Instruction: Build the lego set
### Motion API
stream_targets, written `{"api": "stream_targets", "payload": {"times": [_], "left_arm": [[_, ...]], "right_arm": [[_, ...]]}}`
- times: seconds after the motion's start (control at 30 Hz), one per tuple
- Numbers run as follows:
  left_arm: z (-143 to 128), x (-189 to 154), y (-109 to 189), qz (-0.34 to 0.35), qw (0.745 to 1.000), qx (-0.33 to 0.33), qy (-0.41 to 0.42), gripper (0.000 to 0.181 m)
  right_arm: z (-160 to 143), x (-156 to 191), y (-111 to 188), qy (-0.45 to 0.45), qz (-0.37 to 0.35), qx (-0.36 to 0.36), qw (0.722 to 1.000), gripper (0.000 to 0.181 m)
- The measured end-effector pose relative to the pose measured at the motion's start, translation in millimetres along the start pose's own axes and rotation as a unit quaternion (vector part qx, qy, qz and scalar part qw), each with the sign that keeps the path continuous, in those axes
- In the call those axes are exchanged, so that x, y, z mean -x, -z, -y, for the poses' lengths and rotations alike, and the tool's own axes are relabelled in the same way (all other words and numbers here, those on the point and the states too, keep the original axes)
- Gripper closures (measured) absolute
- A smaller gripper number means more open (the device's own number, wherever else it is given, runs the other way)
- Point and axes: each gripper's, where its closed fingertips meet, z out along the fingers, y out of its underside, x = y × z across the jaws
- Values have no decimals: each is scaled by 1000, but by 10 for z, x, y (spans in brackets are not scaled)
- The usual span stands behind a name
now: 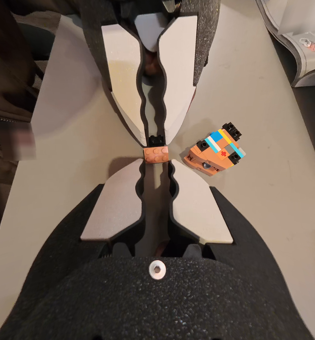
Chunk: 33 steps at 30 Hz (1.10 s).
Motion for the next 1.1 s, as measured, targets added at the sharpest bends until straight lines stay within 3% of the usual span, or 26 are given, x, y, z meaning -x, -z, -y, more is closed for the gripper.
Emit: {"api": "stream_targets", "payload": {"times": [1.1], "left_arm": [[-77, -10, 2, 9, 999, 51, 1, 165]], "right_arm": [[19, 9, -34, 2, -8, 5, 1000, 158]]}}
